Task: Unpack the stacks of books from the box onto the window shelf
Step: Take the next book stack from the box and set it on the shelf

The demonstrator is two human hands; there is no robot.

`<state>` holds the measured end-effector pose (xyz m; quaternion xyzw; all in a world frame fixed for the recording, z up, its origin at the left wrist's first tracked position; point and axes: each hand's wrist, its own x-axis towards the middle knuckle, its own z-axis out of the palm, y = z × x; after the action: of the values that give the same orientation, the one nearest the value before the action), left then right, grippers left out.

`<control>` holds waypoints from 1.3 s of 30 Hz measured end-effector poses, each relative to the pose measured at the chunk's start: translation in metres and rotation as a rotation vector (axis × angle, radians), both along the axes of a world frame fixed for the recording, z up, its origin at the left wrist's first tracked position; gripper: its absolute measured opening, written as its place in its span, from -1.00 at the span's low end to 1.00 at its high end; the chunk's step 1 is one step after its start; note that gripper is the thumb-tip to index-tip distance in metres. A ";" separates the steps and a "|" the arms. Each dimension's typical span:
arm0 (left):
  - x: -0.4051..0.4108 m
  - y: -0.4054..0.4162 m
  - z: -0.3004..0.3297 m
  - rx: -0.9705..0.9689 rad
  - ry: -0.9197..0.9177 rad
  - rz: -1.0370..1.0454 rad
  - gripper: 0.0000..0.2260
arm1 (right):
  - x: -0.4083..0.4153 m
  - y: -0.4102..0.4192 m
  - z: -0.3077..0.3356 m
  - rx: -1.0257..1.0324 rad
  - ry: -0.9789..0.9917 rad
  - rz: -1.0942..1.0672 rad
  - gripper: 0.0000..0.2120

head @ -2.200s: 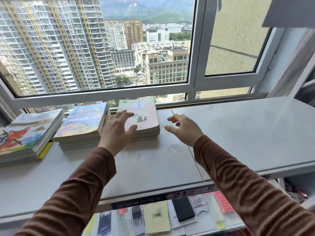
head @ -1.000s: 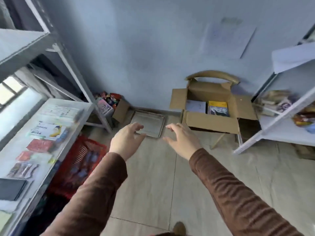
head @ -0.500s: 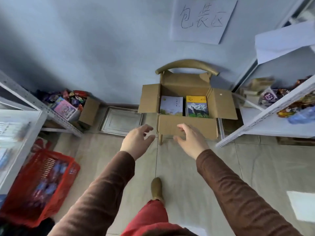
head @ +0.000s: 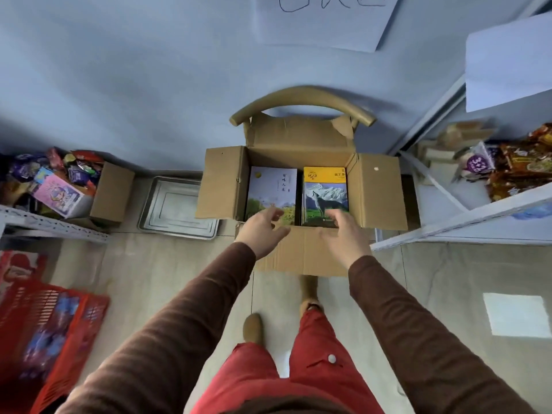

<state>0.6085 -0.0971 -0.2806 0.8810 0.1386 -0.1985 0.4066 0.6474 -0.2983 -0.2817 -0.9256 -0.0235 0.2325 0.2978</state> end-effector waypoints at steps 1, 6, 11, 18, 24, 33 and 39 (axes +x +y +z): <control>0.013 -0.005 -0.008 -0.003 0.030 0.016 -0.59 | 0.014 -0.003 -0.009 0.004 0.029 -0.011 -0.56; 0.075 -0.030 -0.057 -0.021 0.175 0.077 -0.55 | 0.073 -0.019 -0.057 0.005 0.177 -0.023 -0.55; 0.122 -0.047 -0.113 -0.095 0.307 0.197 -0.52 | 0.108 -0.022 -0.102 -0.028 0.275 -0.031 -0.49; 0.164 -0.063 -0.193 -0.233 0.445 0.375 -0.42 | 0.136 -0.016 -0.162 -0.048 0.317 -0.100 -0.33; 0.182 -0.080 -0.227 -0.351 0.525 0.489 -0.40 | 0.134 -0.019 -0.193 -0.056 0.330 -0.132 -0.28; 0.188 -0.101 -0.238 -0.455 0.528 0.725 -0.34 | 0.133 -0.018 -0.200 0.043 0.342 -0.349 -0.24; 0.185 -0.096 -0.242 -0.531 0.503 0.738 -0.36 | 0.135 -0.019 -0.201 0.075 0.372 -0.349 -0.24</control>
<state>0.7939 -0.1927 -0.5225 0.5649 0.4784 -0.2758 0.6132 0.7823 -0.3173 -0.4827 -0.8452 0.1833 0.3430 0.3666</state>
